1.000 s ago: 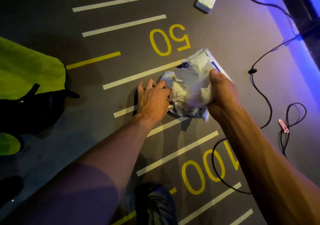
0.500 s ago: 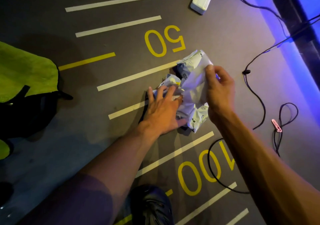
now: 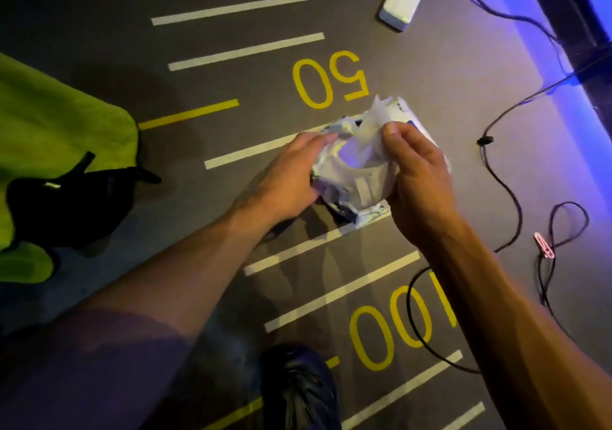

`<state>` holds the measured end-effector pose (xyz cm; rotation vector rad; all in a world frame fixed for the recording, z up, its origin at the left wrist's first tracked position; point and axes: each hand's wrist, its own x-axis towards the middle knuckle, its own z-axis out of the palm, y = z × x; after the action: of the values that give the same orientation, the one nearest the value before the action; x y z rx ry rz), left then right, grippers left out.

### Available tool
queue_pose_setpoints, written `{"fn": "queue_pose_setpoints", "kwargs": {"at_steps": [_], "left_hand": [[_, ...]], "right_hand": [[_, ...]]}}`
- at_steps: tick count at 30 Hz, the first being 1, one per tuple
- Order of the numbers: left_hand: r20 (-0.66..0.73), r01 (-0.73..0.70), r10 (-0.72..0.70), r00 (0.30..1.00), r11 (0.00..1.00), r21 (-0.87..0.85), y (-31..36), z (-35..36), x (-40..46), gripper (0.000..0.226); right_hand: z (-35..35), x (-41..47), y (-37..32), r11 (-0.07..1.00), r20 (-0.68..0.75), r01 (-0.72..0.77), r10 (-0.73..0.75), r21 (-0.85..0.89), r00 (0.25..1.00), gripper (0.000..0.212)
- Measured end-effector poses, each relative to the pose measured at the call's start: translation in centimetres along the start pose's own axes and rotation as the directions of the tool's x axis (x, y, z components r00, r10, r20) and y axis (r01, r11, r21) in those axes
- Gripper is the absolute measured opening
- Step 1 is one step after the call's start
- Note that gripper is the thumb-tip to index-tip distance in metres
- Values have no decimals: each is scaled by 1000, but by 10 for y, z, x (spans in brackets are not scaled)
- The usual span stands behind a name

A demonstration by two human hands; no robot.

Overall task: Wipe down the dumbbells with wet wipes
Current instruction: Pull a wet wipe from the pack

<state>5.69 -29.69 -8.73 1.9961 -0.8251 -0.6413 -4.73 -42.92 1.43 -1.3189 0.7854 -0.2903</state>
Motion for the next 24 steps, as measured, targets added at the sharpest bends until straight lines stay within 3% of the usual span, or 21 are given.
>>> {"fn": "queue_pose_setpoints", "kwargs": {"at_steps": [2, 3, 6, 8, 9, 10, 14, 17, 19, 24], "left_hand": [[-7, 157, -176, 984, 893, -421, 14, -29, -22, 43], [28, 223, -252, 967, 796, -562, 25, -48, -42, 40], [198, 331, -278, 940, 598, -730, 46, -103, -110, 53], [312, 393, -246, 918, 447, -804, 54, -134, -156, 60], [321, 409, -265, 909, 418, -811, 59, -147, -177, 56], [291, 410, -309, 905, 456, -790, 62, -157, -198, 49], [-61, 311, -385, 921, 819, -482, 68, -181, -274, 26], [-191, 339, -426, 885, 868, -363, 71, -204, -334, 28], [-251, 346, -450, 857, 864, -365, 73, -223, -371, 36], [-394, 318, -475, 787, 860, -399, 64, -247, -437, 21]], "right_hand": [[15, -10, -5, 993, 216, -97, 81, 67, 973, 17], [26, -18, -6, 982, 338, -157, 114, 104, 934, 18], [58, -44, -13, 965, 537, -235, 138, 115, 832, 31], [79, -67, -16, 975, 618, -215, 137, 53, 774, 41], [88, -79, -16, 981, 663, -195, 128, 26, 737, 45], [99, -90, -13, 982, 701, -187, 129, 7, 701, 49], [142, -142, -1, 980, 817, -182, 172, -84, 550, 59], [171, -180, 13, 973, 834, -117, 229, -197, 503, 46], [188, -201, 18, 956, 809, -118, 291, -270, 510, 36], [229, -240, 28, 924, 784, -130, 375, -361, 495, 25]]}}
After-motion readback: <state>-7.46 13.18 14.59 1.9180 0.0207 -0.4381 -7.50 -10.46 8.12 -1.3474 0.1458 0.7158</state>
